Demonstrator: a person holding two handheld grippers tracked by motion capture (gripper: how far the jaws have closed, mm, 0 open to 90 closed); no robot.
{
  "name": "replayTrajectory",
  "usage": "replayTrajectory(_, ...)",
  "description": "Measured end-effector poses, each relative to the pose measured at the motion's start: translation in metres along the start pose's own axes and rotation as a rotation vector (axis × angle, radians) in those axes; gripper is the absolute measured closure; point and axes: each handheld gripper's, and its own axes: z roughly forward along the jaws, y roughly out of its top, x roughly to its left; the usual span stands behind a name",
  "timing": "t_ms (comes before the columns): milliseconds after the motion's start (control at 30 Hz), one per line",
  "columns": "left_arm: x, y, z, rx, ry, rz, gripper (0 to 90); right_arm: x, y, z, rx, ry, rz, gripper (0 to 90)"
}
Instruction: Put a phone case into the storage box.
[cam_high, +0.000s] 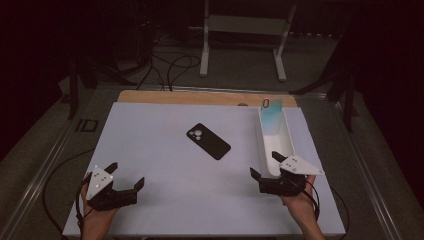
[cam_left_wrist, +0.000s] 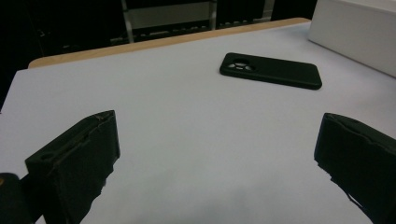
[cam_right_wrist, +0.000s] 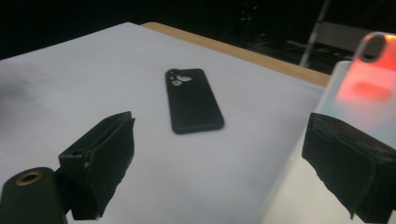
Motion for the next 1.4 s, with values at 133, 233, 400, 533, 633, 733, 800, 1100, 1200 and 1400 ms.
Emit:
replayTrajectory(133, 0.000, 0.000, 0.000, -0.003, 0.000, 0.000, 0.7, -0.001, 0.014, 0.009, 0.029, 0.034, 0.010, 9.4)
replayTrajectory(233, 0.000, 0.000, 0.000, 0.000, 0.000, 0.001, 0.7, -0.002, 0.025, 0.018, 0.048, 0.044, -0.007, 9.4)
replayTrajectory(400, 0.000, 0.000, 0.000, 0.000, 0.000, -0.001, 0.7, -0.005, 0.042, 0.030, 0.086, 0.092, 0.003, 8.9)
replayTrajectory(533, 0.001, 0.000, 0.000, 0.003, 0.000, 0.001, 0.7, -0.004, 0.055, 0.040, 0.117, 0.112, -0.011, 8.8)
replayTrajectory(633, 0.000, 0.000, 0.000, 0.004, -0.003, 0.003, 0.7, -0.003, 0.065, 0.046, 0.123, 0.123, -0.013, 8.6)
replayTrajectory(733, 0.000, 0.000, 0.000, 0.005, -0.003, 0.002, 0.7, -0.002, 0.072, 0.051, 0.130, 0.128, -0.022, 8.4)
replayTrajectory(800, 0.001, 0.000, 0.000, 0.005, -0.003, 0.002, 0.7, -0.001, 0.085, 0.058, 0.139, 0.128, -0.043, 8.4)
replayTrajectory(1100, 0.001, -0.001, 0.000, 0.006, -0.003, 0.001, 0.7, 0.004, 0.105, 0.085, 0.166, 0.143, -0.062, 8.4)
replayTrajectory(1200, 0.001, -0.001, 0.000, 0.006, -0.004, 0.001, 0.7, 0.004, 0.106, 0.098, 0.191, 0.143, -0.067, 8.4)
replayTrajectory(1400, 0.001, -0.001, 0.000, 0.006, -0.005, 0.001, 0.6, 0.004, 0.101, 0.130, 0.277, 0.136, -0.071, 8.4)
